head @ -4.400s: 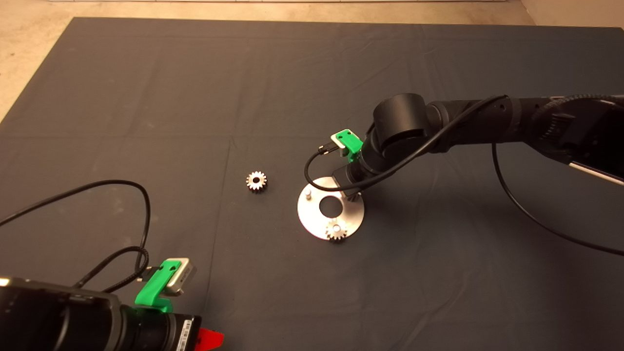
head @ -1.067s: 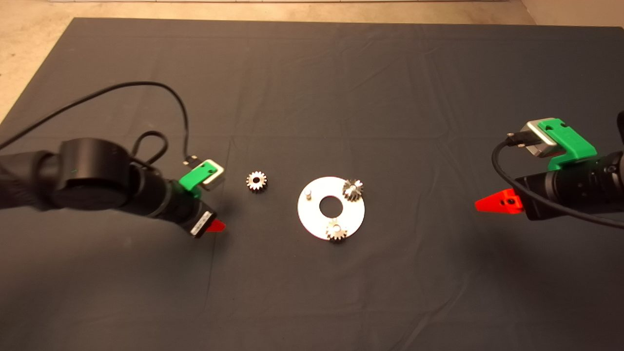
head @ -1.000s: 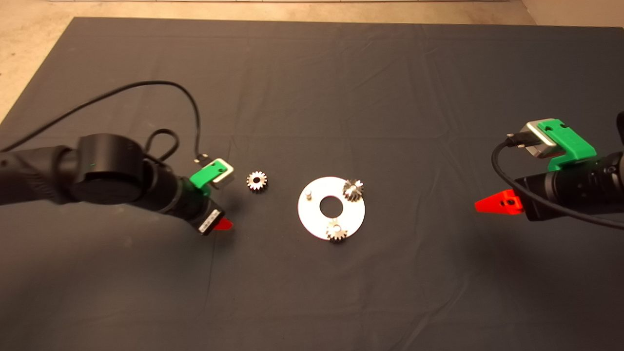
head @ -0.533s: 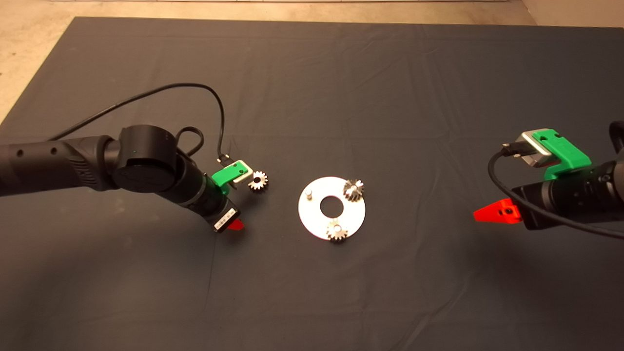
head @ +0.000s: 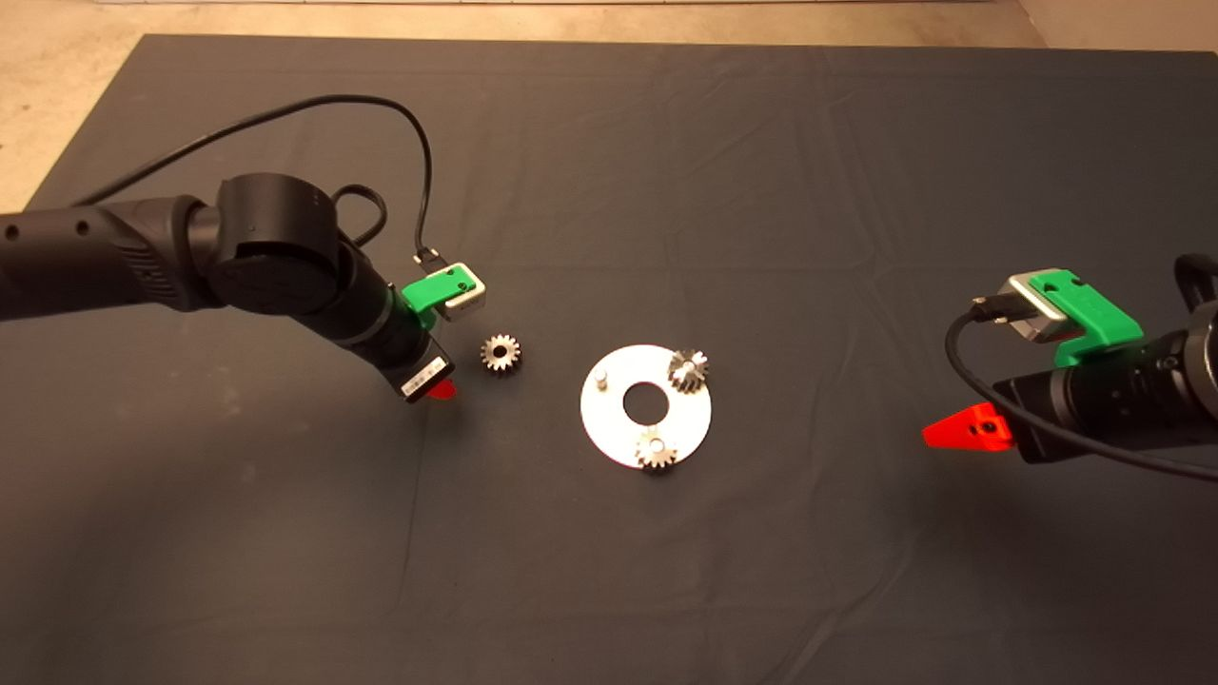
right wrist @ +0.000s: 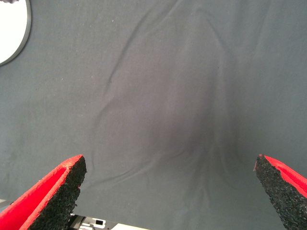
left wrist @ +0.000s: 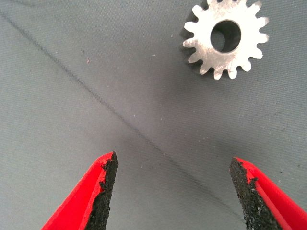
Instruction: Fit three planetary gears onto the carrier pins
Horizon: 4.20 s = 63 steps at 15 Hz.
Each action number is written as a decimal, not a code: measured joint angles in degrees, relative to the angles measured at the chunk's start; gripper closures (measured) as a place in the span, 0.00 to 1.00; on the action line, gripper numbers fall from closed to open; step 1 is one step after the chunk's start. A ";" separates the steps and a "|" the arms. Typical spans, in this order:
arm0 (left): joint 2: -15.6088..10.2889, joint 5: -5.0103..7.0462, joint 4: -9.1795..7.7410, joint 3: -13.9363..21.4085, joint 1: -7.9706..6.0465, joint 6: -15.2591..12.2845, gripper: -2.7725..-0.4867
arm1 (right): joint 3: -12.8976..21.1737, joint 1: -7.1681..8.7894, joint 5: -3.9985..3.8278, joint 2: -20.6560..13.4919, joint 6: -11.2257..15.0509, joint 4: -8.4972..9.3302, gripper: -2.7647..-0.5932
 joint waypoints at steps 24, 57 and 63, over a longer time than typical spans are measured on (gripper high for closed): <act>7.50 -7.28 -0.25 -7.03 0.05 -1.23 0.50 | -1.05 -0.94 0.04 0.49 0.00 0.02 0.07; 6.21 -11.65 -0.22 -6.10 2.26 -3.52 0.50 | -1.13 -6.95 0.04 0.52 -0.05 0.22 0.07; 6.21 -11.80 -0.20 -6.10 2.26 -3.52 0.53 | -1.13 -6.95 0.02 0.55 -0.06 0.22 0.07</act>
